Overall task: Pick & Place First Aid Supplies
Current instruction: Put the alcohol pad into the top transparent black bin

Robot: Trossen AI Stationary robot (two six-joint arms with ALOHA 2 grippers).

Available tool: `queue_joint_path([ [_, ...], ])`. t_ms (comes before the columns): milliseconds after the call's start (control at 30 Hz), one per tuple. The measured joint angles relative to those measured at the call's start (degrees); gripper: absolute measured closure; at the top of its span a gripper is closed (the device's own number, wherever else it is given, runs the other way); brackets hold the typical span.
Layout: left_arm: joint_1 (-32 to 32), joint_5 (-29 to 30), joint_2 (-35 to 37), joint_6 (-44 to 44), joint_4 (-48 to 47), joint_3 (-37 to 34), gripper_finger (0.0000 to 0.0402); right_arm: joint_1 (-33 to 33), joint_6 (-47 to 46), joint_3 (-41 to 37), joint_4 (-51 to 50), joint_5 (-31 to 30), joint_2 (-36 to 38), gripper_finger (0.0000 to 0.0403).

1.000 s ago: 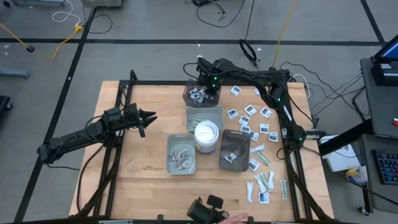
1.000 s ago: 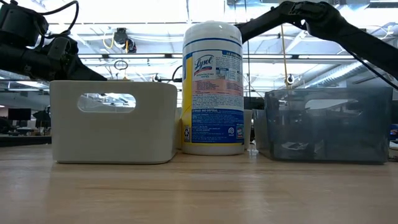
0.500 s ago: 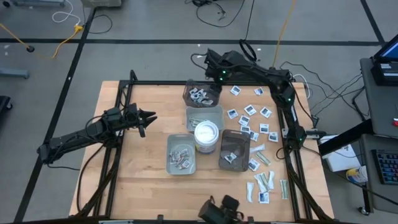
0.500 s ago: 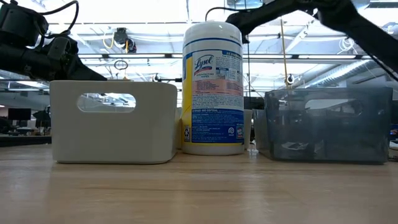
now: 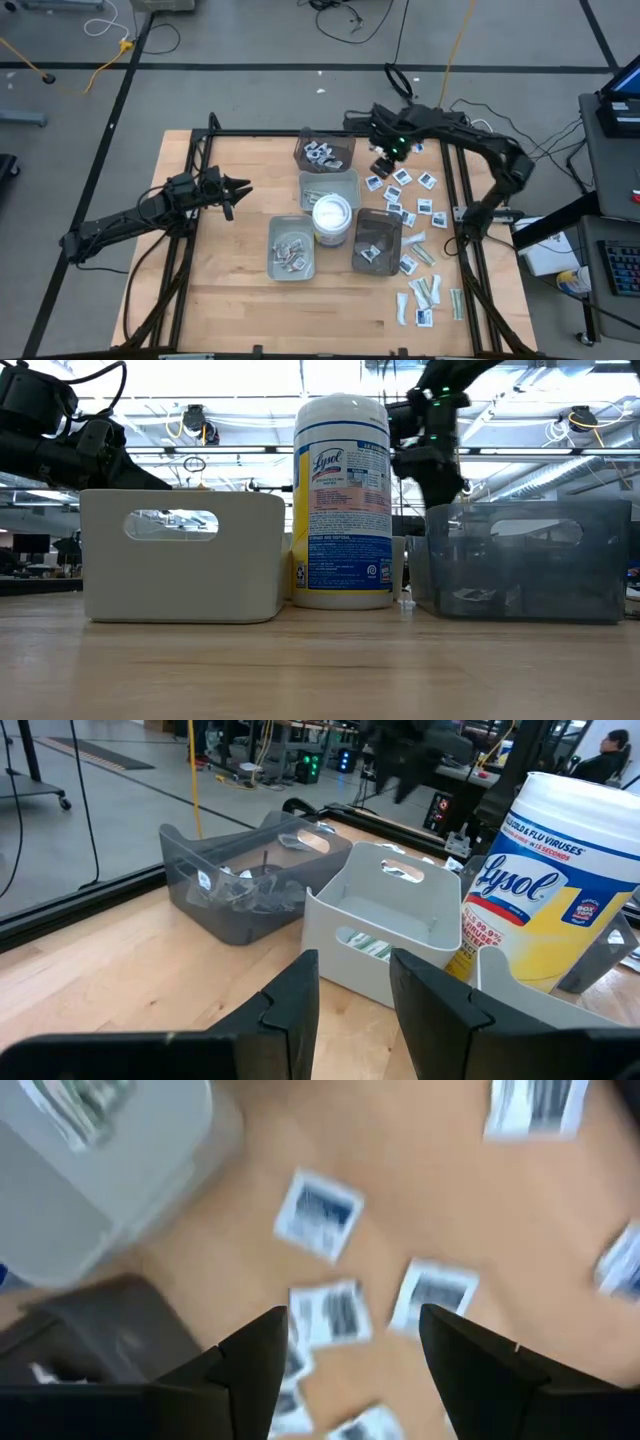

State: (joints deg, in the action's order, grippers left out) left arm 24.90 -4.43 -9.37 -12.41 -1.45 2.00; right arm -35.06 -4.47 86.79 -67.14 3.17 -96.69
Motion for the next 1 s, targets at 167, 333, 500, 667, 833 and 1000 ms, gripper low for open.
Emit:
queue_joint_path([
  [167, 0.00, 0.01, 0.00, 0.01, -0.01, 0.00, 0.0273, -0.06, -6.33, -9.52, 0.01, 0.06, 7.24, 0.0183],
  [333, -0.01, 0.00, 0.00, 0.00, 0.00, 0.00, 0.0273, -0.10, -7.91, -14.55, 0.05, -0.06, 11.27, 0.0182],
  [500, -0.01, 0.02, 0.00, 0.00, 0.00, 0.00, 0.0273, 3.47, -4.97, -14.96, -0.32, -0.13, 12.76, 0.0182],
  [667, -0.01, 0.00, 0.00, 0.01, 0.00, 0.00, 0.0273, 11.19, -1.24, -14.96, -1.08, 0.01, 15.31, 0.0179],
  [833, 0.00, 0.02, 0.00, 0.00, -0.01, 0.00, 0.0273, 21.43, -1.25, -14.92, -3.19, 0.04, 17.68, 0.0182],
  [1000, 0.01, 0.02, 0.00, 0.01, 0.00, 0.00, 0.0273, 32.69, -7.07, -14.92, -5.27, 0.10, 19.32, 0.0186],
])
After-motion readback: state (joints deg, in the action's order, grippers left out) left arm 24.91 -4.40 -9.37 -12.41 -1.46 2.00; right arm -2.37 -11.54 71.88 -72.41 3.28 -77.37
